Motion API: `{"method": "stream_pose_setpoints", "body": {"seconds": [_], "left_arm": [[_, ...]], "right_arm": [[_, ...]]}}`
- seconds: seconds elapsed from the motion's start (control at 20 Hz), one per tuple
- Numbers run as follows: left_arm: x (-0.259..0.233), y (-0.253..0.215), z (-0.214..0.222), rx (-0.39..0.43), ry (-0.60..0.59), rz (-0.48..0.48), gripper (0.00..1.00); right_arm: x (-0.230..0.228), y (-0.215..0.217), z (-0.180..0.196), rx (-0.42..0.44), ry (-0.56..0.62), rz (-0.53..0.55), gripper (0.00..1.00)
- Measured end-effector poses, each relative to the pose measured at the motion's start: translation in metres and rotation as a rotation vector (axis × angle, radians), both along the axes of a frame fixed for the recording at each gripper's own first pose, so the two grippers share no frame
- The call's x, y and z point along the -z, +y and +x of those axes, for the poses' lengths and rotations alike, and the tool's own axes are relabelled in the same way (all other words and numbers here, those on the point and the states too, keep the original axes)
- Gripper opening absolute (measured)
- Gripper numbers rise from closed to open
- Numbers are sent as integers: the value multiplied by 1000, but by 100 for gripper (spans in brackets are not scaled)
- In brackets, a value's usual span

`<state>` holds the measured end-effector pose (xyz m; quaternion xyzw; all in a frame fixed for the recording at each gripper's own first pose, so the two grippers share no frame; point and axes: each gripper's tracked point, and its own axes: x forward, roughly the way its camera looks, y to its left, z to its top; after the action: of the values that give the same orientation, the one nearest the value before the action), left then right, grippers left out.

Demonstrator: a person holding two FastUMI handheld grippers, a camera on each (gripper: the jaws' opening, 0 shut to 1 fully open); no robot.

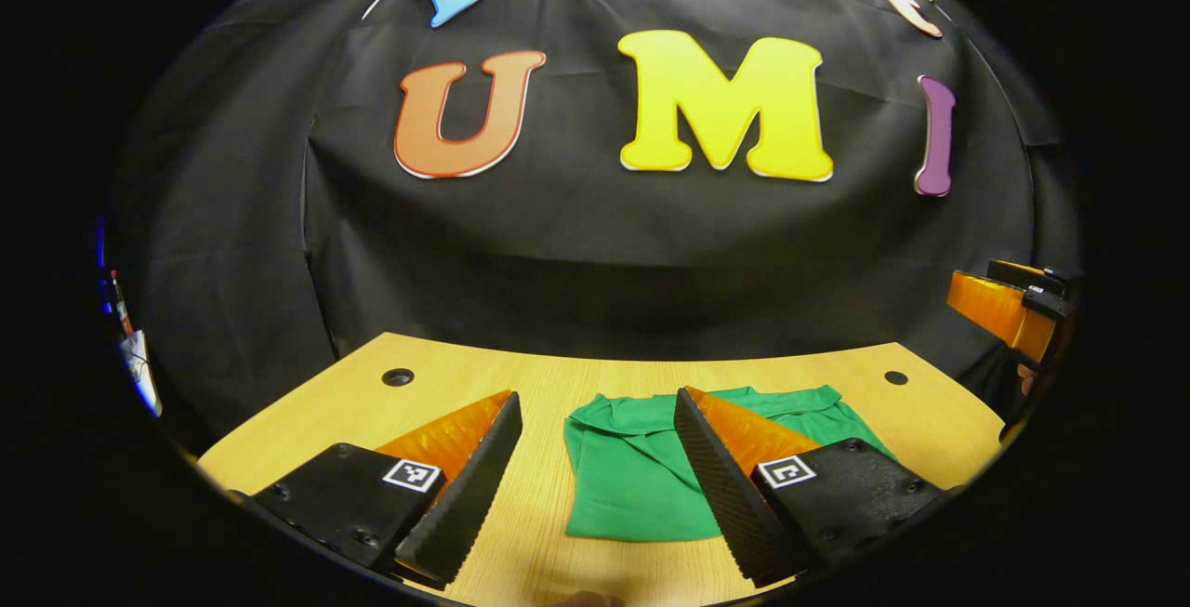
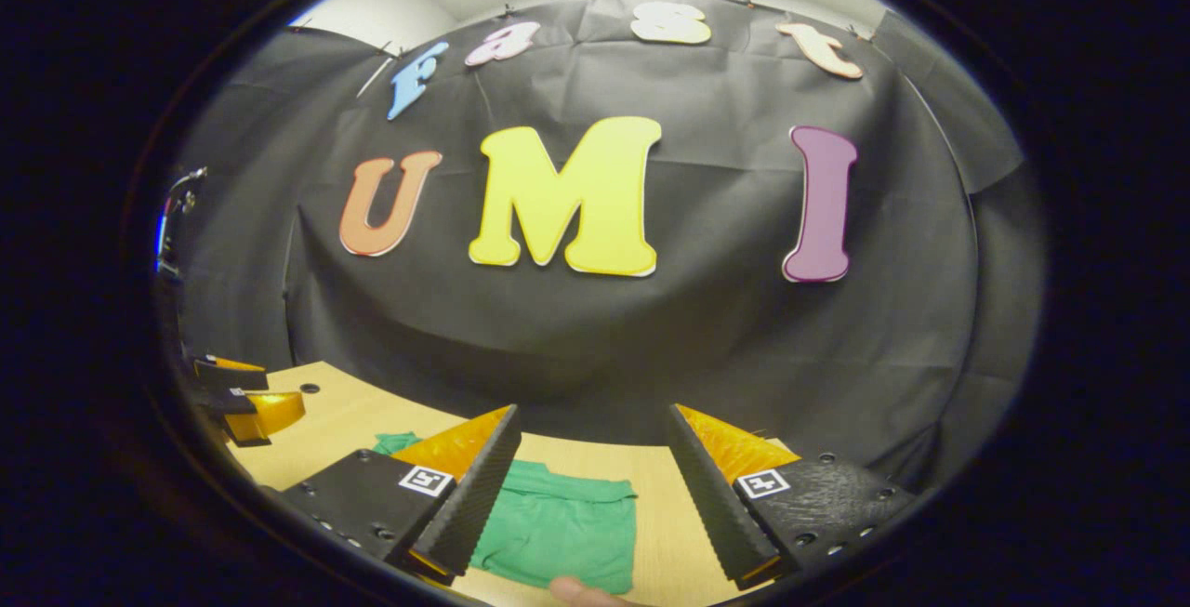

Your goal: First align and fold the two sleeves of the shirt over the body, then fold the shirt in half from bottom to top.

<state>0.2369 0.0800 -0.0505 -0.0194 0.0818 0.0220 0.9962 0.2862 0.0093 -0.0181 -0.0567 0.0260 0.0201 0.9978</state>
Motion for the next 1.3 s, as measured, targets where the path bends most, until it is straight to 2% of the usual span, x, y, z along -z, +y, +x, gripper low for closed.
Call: {"method": "stream_pose_setpoints", "body": {"seconds": [0.3, 0.45, 0.55, 0.75, 0.9, 1.05, 1.15, 1.2, 1.3], "left_arm": [[-26, -40, -86, 58, -60, 56, 100], [-32, -54, -126, 73, -64, 68, 100], [-40, -59, -147, 69, -75, 82, 100], [-40, -74, -198, 78, -92, 97, 100], [-41, -82, -231, 94, -111, 126, 100], [-36, -85, -254, 90, -113, 133, 100], [-37, -88, -266, 98, -135, 129, 100], [-37, -90, -268, 108, -144, 127, 100], [-31, -86, -271, 111, -136, 113, 100]], "right_arm": [[-24, 7, -107, -76, -53, -8, 96], [-41, -6, -150, -67, -96, -40, 94], [-48, -13, -181, -64, -126, -33, 96], [-34, -18, -235, -90, -133, -54, 94], [-22, -28, -268, -77, -127, -84, 96], [-7, -53, -289, 14, -115, -69, 95], [1, -44, -297, -3, -91, 8, 95], [1, -38, -299, -21, -81, 14, 93], [-6, -34, -302, -21, -96, 16, 96]]}}
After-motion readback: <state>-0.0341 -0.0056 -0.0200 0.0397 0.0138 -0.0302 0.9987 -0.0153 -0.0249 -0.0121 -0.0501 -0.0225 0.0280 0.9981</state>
